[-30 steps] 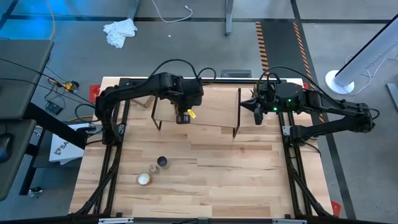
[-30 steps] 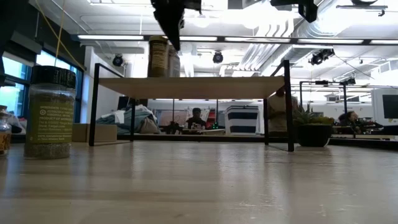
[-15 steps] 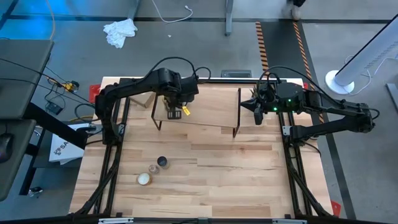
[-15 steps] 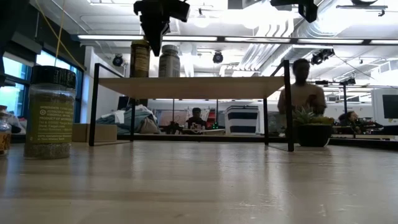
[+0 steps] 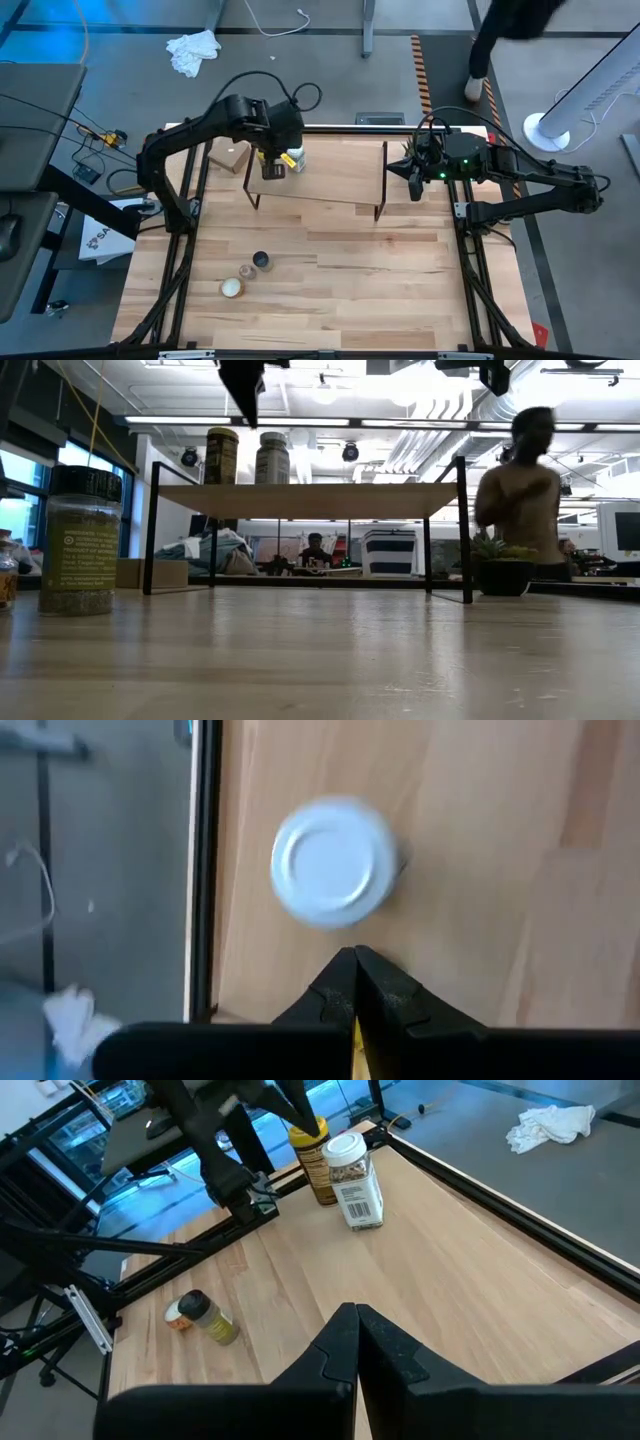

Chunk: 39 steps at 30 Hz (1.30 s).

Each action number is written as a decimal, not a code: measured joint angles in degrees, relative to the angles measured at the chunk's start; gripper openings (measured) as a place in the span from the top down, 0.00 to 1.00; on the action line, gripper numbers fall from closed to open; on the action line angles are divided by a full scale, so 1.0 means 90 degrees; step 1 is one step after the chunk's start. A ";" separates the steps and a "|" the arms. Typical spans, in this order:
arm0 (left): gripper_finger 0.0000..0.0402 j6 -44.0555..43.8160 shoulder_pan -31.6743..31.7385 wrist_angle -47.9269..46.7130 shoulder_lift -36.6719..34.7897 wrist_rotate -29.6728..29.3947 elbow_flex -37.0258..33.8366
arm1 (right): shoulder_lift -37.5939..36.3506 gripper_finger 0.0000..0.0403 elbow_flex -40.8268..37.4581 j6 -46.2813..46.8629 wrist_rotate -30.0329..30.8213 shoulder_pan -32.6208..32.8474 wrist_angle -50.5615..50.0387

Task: Shelf spices
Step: Adjust the seasoning bottles on the shelf

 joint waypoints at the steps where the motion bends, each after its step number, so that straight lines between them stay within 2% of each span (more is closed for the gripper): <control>1: 1.00 0.0001 -0.0022 0.0097 -0.0047 0.0042 0.0003 | 0.0000 1.00 0.0000 -0.0014 0.0000 0.0000 -0.0002; 7: 1.00 0.0195 -0.0233 0.0113 -0.0102 0.0518 -0.0008 | 0.0000 1.00 0.0000 -0.0012 -0.0002 0.0000 -0.0007; 12: 1.00 0.0152 -0.0337 0.0304 -0.0101 0.0548 -0.0548 | 0.0000 1.00 0.0000 -0.0006 -0.0002 0.0000 -0.0007; 18: 1.00 0.0109 -0.0329 0.0672 -0.0217 0.0204 -0.1416 | 0.0000 1.00 0.0000 0.0003 -0.0002 0.0000 -0.0058; 24: 1.00 0.0102 -0.0265 0.1290 -0.0814 -0.0117 -0.2286 | 0.0000 1.00 0.0000 0.0008 -0.0012 0.0001 -0.0066; 28: 1.00 0.0069 -0.0197 0.1487 -0.1124 -0.0315 -0.2596 | 0.0000 1.00 0.0000 0.0059 -0.0009 0.0000 -0.0068; 33: 1.00 -0.0031 -0.0145 0.1481 -0.1320 -0.0319 -0.2630 | 0.0000 1.00 0.0000 0.0107 0.0085 0.0000 -0.0063; 37: 1.00 -0.0218 -0.0375 0.1540 -0.1471 -0.0014 -0.2156 | 0.0000 1.00 0.0000 0.0173 0.0087 0.0000 -0.0058; 39: 1.00 -0.0213 -0.0477 0.1975 -0.1496 0.0217 -0.1839 | 0.0000 1.00 0.0000 0.0249 0.0088 0.0000 -0.0049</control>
